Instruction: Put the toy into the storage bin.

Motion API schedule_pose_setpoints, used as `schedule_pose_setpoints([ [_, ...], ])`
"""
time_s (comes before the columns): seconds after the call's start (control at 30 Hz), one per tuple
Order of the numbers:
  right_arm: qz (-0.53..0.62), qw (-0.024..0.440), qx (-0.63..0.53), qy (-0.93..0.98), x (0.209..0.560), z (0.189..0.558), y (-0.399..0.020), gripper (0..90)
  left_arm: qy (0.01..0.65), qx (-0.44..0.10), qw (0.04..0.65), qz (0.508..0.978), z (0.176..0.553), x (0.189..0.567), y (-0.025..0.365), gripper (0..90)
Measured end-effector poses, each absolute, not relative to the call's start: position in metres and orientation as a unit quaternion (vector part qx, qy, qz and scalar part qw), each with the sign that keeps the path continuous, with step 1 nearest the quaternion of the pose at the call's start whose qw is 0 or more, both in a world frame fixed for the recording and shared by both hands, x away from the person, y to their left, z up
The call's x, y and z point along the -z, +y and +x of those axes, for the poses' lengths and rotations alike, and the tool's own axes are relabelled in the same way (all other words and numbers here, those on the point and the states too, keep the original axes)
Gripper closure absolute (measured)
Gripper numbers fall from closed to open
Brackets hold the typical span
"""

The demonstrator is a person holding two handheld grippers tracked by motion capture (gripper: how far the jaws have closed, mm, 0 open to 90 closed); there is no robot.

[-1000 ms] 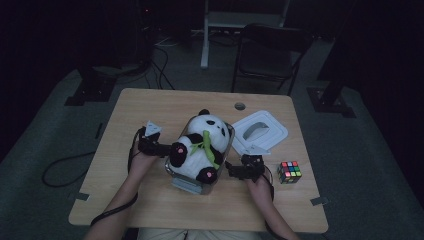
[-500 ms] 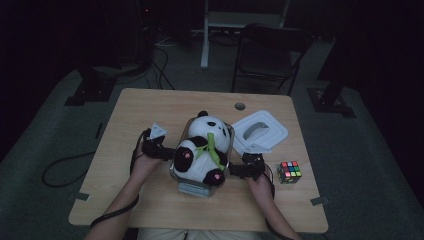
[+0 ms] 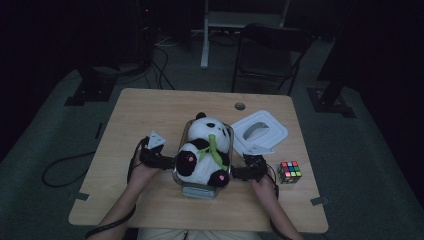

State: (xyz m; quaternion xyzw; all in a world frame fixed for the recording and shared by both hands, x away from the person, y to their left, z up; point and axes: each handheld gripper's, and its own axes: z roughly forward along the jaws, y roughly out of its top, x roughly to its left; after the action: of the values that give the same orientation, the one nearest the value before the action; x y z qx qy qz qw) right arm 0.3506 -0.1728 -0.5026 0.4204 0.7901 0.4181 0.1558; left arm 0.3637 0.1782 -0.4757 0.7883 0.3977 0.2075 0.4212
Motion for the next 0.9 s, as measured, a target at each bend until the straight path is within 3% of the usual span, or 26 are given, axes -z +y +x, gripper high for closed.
schedule_pose_setpoints([
  [0.4,0.431,0.145,-0.453,0.767,0.481,0.347,-0.190,13.5,0.379,-0.205,0.428,0.794,0.353,0.469,0.178,0.8],
  [0.47,0.425,0.163,-0.449,0.769,0.465,0.342,-0.194,13.3,0.378,-0.222,0.434,0.787,0.350,0.462,0.186,0.8],
  [0.6,0.430,0.155,-0.460,0.761,0.446,0.336,-0.198,13.5,0.377,-0.223,0.450,0.778,0.347,0.453,0.193,0.8],
  [0.83,0.388,0.154,-0.508,0.753,0.407,0.315,-0.200,12.4,0.379,-0.180,0.467,0.778,0.337,0.424,0.199,0.8],
  [0.9,0.375,0.180,-0.515,0.750,0.396,0.305,-0.195,23.8,0.364,-0.169,0.485,0.777,0.326,0.401,0.195,0.9],
])
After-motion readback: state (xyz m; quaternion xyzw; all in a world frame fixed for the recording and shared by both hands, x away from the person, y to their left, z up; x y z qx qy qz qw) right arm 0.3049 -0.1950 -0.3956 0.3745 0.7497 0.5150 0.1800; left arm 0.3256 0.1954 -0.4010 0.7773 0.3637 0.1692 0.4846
